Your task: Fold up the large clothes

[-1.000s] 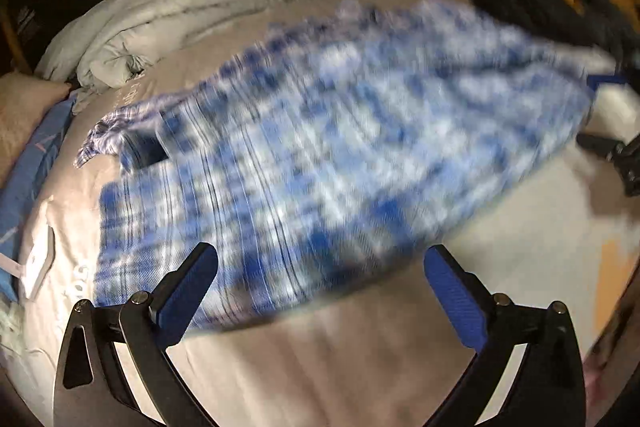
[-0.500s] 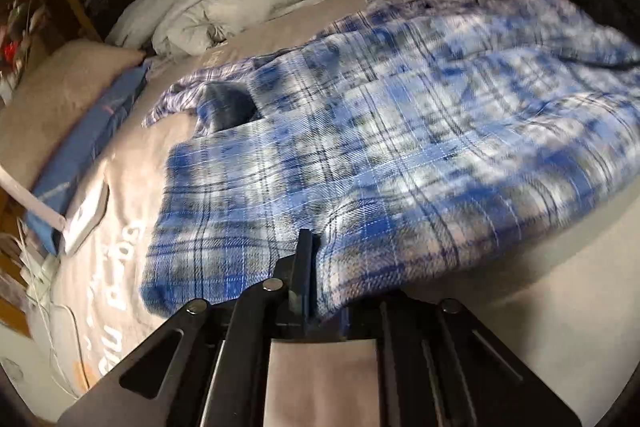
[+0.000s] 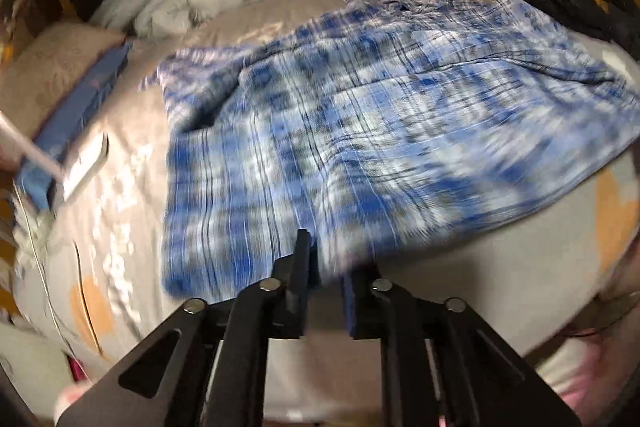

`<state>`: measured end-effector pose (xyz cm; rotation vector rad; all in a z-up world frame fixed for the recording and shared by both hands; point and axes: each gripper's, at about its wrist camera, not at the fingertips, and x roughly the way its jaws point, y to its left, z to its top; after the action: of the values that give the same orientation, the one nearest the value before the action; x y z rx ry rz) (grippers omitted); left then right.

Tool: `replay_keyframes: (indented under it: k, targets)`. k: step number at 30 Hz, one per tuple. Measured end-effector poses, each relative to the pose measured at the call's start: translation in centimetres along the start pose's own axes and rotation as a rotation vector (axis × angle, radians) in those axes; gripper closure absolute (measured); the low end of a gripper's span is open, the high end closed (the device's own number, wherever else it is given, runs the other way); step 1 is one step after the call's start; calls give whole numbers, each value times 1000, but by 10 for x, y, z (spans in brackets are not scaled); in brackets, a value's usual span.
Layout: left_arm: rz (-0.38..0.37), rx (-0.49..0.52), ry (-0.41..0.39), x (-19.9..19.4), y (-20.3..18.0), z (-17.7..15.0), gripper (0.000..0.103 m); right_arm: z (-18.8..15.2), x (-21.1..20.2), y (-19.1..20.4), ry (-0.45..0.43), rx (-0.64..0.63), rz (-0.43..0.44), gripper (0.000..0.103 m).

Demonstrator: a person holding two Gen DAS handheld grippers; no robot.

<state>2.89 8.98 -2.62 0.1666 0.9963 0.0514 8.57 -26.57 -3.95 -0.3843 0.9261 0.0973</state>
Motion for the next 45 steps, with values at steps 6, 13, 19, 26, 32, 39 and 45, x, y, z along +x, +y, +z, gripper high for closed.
replay_keyframes:
  k: [6, 13, 19, 26, 32, 39, 45]
  targets:
    - [-138, -83, -96, -43, 13, 22, 58, 12, -46, 0, -124, 57, 210, 88]
    - [-127, -158, -262, -57, 35, 92, 34, 51, -72, 4, -244, 129, 258, 45]
    - [-148, -292, -207, -15, 79, 166, 25, 109, -82, -15, -351, 228, 210, 6]
    - [-181, -426, 20, 85, 122, 170, 25, 148, -45, -49, -362, 399, 150, 4]
    - [-413, -557, 129, 150, 137, 145, 46, 143, 14, -49, -264, 373, 120, 4]
    - [-464, -451, -142, 90, 122, 167, 95, 147, 58, -41, -163, 322, 92, 4]
    - [-338, -338, -199, 21, 104, 176, 94, 148, 59, -37, -165, 309, 94, 4]
